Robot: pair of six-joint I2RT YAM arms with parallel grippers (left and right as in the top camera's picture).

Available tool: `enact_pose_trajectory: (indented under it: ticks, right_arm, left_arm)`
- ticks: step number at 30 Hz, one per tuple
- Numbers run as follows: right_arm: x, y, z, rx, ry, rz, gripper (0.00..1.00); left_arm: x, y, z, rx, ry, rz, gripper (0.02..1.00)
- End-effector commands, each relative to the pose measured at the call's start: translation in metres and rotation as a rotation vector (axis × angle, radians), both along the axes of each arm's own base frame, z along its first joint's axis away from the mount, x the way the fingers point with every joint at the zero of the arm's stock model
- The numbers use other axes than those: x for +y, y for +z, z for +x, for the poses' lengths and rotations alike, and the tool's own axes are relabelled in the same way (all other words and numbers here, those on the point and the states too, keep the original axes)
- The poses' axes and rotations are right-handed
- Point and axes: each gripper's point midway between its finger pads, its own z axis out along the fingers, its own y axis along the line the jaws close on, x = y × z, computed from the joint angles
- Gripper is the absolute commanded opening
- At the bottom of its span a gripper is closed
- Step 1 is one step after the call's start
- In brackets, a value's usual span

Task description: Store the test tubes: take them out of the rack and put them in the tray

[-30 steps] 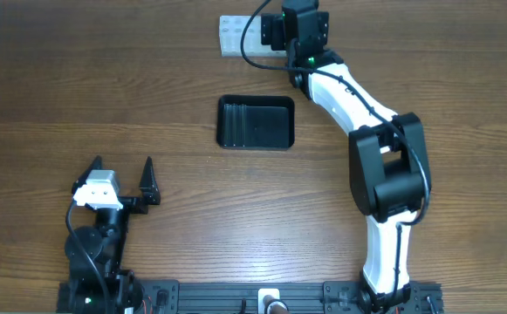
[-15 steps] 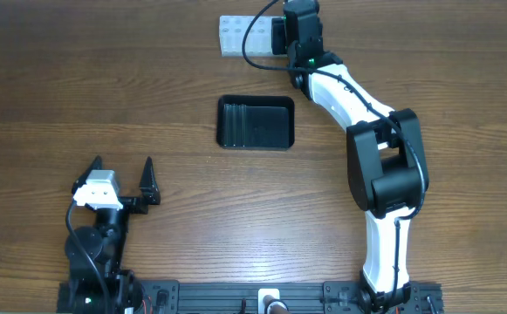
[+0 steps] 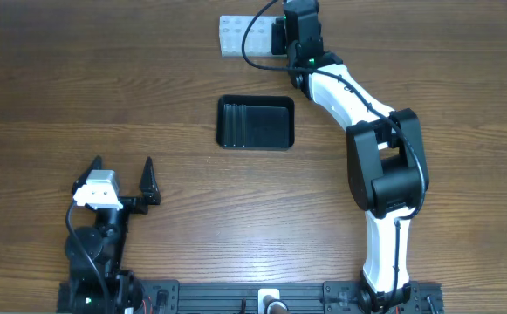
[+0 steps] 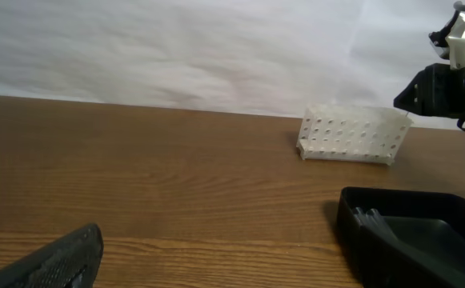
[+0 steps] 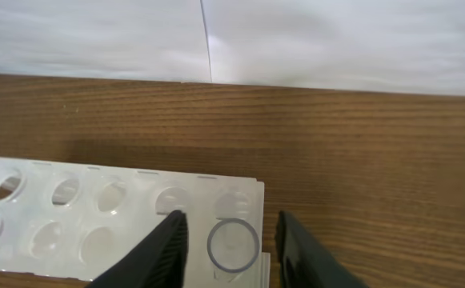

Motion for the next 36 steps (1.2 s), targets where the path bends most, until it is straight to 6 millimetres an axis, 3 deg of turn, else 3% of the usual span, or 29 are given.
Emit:
enact_pose_trajectory:
  ticks: [1, 16, 28, 33, 36]
  right_arm:
    - [-0.003, -0.005, 0.002, 0.003, -0.001, 0.002, 0.246]
    - [-0.003, -0.006, 0.002, 0.004, -0.001, 0.002, 0.126]
    - [0.002, 0.0, 0.004, -0.018, 0.007, 0.009, 0.102]
    - [0.007, 0.018, 0.006, -0.049, 0.012, 0.019, 0.102]
    - [0.008, 0.041, 0.004, -0.081, 0.015, 0.029, 0.102]
  left_arm:
    - [0.0, -0.002, 0.0, 0.002, -0.005, 0.011, 1.0]
    - [0.0, -0.002, 0.0, 0.002, -0.005, 0.011, 0.998]
    - [0.0, -0.002, 0.0, 0.002, -0.005, 0.011, 1.0]
    - [0.0, -0.002, 0.0, 0.002, -0.005, 0.011, 1.0]
    - [0.0, -0.002, 0.0, 0.002, -0.005, 0.011, 1.0]
